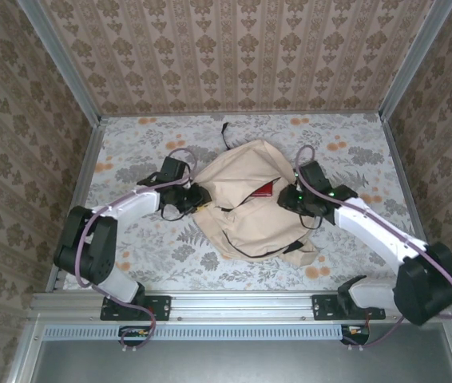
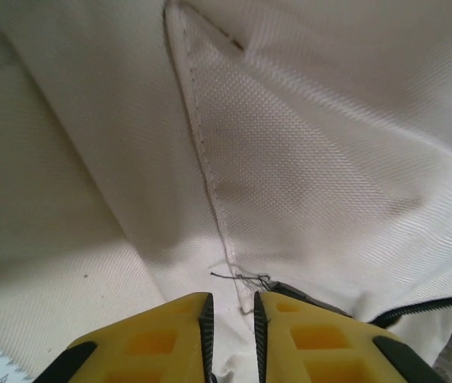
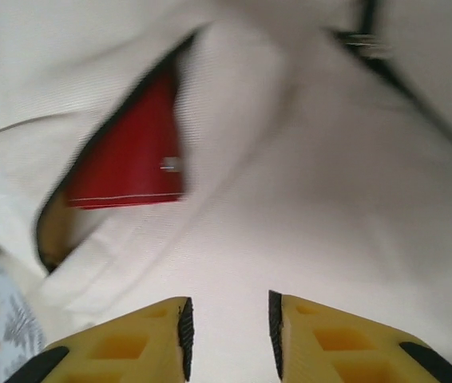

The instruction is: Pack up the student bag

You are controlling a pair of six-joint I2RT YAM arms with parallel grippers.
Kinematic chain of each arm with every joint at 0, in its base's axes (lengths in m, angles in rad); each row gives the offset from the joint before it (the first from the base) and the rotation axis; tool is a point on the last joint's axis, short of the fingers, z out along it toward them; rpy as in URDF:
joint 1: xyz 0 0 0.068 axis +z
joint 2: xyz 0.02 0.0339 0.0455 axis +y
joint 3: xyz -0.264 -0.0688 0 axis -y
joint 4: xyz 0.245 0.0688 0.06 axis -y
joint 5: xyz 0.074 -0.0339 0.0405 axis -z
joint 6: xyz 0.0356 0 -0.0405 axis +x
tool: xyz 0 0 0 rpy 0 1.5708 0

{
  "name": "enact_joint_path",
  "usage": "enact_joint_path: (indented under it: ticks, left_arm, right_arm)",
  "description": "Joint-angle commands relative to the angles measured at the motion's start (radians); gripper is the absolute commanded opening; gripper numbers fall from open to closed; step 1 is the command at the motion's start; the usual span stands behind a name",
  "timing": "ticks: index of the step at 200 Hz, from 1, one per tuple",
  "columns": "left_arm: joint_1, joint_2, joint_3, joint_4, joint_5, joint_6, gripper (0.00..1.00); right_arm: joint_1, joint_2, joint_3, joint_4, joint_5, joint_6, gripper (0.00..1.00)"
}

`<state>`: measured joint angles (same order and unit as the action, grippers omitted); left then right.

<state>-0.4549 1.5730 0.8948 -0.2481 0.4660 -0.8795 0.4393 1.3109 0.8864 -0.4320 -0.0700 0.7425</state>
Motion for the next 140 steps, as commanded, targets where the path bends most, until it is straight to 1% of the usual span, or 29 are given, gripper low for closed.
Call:
enact_joint_path:
  ticks: [1,6,32,54,83,126,140]
  left_arm:
    - [-0.029,0.032,0.036,0.04,0.005,-0.026,0.2]
    - [-0.032,0.038,0.036,0.042,0.005,-0.027,0.19]
    - [-0.037,0.054,0.029,0.052,0.008,-0.033,0.17]
    - [-0.036,0.056,0.03,0.05,0.011,-0.031,0.16]
    - [-0.038,0.062,0.029,0.045,0.01,-0.027,0.16]
    - [-0.042,0.073,0.022,0.047,0.017,-0.026,0.16]
    - [-0.042,0.076,0.023,0.046,0.019,-0.026,0.16]
  right_arm:
    - [0.013,0.072,0.036,0.12,-0.102,-0.002,0.29]
    - [0.013,0.113,0.041,0.131,-0.092,0.004,0.27]
    - [0.014,0.191,0.075,0.173,-0.049,0.001,0.2]
    - [0.013,0.239,0.093,0.22,-0.065,-0.012,0.17]
    - [0.014,0.258,0.082,0.303,-0.078,-0.014,0.14]
    - [-0.002,0.256,0.038,0.415,0.011,0.035,0.12]
    - [-0.006,0.279,0.028,0.482,-0.02,0.054,0.11]
